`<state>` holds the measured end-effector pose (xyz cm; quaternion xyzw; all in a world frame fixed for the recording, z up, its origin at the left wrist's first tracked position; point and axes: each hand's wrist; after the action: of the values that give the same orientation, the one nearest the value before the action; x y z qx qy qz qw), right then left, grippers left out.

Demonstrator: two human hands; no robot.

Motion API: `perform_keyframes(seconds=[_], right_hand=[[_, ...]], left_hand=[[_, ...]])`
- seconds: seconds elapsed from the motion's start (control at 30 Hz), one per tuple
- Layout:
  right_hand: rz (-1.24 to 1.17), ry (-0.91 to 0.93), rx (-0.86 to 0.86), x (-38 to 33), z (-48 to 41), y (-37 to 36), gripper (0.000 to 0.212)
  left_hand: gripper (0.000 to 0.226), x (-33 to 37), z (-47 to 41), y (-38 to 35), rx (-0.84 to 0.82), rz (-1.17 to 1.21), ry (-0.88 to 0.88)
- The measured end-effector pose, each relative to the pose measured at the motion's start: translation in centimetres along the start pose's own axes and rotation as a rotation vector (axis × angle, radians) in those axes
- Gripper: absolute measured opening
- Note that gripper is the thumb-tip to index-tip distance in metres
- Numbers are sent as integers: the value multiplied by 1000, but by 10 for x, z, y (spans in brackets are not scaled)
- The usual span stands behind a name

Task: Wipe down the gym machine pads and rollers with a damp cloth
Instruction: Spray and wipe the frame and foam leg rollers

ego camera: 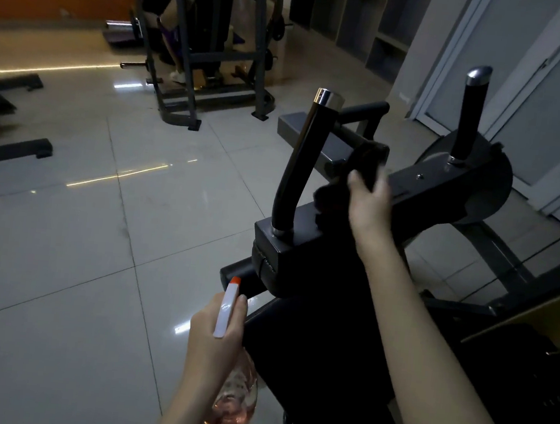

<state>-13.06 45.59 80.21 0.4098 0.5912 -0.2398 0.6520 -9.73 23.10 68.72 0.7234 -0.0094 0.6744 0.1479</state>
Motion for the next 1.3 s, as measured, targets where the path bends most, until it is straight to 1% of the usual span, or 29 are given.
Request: perform_keyframes(seconds=[0.07, 0.1, 0.13, 0.17, 0.27, 0.37, 0.43, 0.5, 0.57, 0.6, 0.7, 0.77, 0.83, 0.93, 1.0, 1.03, 1.1, 1.13, 1.23, 1.3], right_hand=[[530, 313, -101, 36, -2, -8, 46], [728, 443, -110, 47, -3, -8, 42], [840, 508, -124, 52, -5, -6, 39], [888, 541, -141, 51, -11, -3, 37], [961, 578, -170, 48, -39, 8, 37], [960, 488, -261, 41, -65, 12, 38], [906, 486, -303, 43, -64, 11, 38], [797, 567, -294, 50, -49, 11, 42], [706, 682, -281, 58, -26, 11, 51], [684, 744, -273, 63, -17, 13, 51], [687, 900, -228, 73, -18, 21, 42], [717, 944, -205, 75, -32, 27, 40], [742, 897, -202, 73, -48, 31, 44], [776, 675, -249, 59, -69, 28, 40], [786, 604, -275, 56, -70, 19, 42], [794, 615, -278, 55, -64, 14, 48], [787, 681, -286, 58, -45, 3, 66], [774, 720, -292, 61, -36, -1, 70], [735, 797, -270, 65, -22, -5, 65], [697, 822, -219, 66, -19, -4, 57]], left_hand=[[36, 2, 0, -2, 21, 0, 12], [35, 2, 0, -3, 26, -5, 17], [34, 2, 0, -4, 32, -15, 20], [34, 1, -2, -6, 41, -31, 20], [34, 3, -2, -9, 58, -49, 15], [40, 9, 1, -13, 86, -54, 19], [42, 11, 3, -15, 105, -45, 33], [42, 12, 4, -14, 85, -29, 53], [45, 13, 4, -17, 63, -41, 46], [47, 15, 4, -18, 57, -54, 38], [46, 17, 4, -22, 39, -82, 13], [45, 19, 5, -23, 30, -104, -3], [45, 21, 6, -25, 36, -103, -3], [47, 24, 9, -27, 53, -102, 12], [47, 24, 12, -27, 57, -107, 25], [47, 23, 13, -27, 54, -105, 29], [48, 21, 14, -26, 44, -99, 38], [49, 20, 14, -25, 37, -98, 47], [40, 18, 14, -22, 12, -102, 64], [42, 17, 12, -18, -27, -90, 64]])
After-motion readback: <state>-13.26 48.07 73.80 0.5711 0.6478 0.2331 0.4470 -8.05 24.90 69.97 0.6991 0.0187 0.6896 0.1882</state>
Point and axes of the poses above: each hand's wrist, its own z-axis away from the middle knuckle, its own y-axis out of the back of the hand, x = y × z, and after that the axes turned 5 degrees about z, right-handed
